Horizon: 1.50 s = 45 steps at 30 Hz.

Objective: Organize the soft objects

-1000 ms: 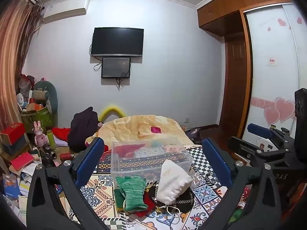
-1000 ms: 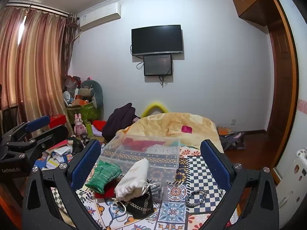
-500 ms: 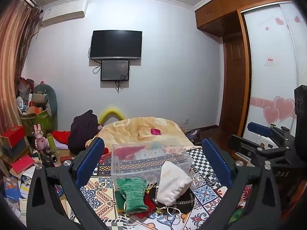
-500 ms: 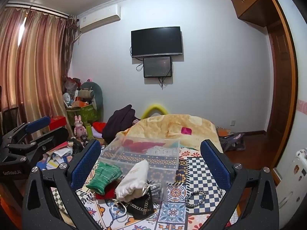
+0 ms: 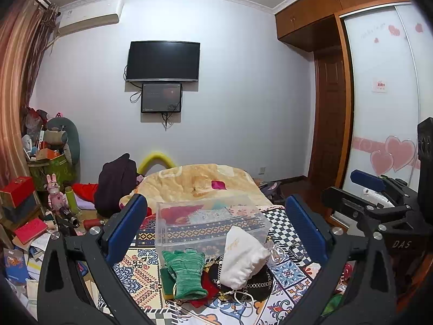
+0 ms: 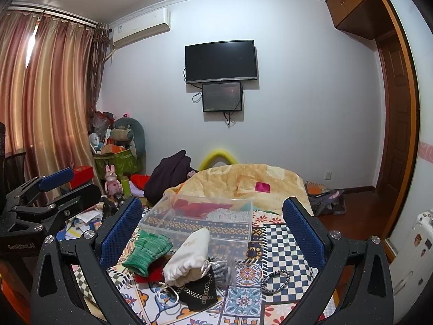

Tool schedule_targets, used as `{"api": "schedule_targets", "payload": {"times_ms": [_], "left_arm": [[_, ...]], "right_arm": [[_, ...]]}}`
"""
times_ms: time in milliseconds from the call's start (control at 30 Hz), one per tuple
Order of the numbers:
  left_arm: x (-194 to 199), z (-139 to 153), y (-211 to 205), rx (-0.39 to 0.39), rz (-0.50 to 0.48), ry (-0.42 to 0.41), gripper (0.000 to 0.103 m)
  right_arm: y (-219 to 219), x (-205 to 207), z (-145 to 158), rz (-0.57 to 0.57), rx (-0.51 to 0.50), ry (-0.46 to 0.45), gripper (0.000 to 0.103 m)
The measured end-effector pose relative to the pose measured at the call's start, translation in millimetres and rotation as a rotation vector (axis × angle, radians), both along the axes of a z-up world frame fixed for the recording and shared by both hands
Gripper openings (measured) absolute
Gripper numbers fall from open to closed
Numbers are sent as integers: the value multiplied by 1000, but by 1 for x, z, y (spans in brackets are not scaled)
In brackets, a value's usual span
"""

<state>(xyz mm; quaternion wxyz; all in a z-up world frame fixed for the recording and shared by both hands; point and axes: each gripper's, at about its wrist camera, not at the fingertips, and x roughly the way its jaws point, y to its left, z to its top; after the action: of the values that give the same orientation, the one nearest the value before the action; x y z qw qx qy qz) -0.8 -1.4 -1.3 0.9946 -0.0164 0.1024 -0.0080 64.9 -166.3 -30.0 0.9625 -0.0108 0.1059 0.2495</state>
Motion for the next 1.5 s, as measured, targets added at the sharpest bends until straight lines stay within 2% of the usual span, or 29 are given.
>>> {"api": "schedule_targets", "payload": {"times_ms": [1500], "left_arm": [[2, -2, 1, -15, -11, -1, 103]], "right_arm": [[2, -3, 0, 9, 11, -23, 103]]}}
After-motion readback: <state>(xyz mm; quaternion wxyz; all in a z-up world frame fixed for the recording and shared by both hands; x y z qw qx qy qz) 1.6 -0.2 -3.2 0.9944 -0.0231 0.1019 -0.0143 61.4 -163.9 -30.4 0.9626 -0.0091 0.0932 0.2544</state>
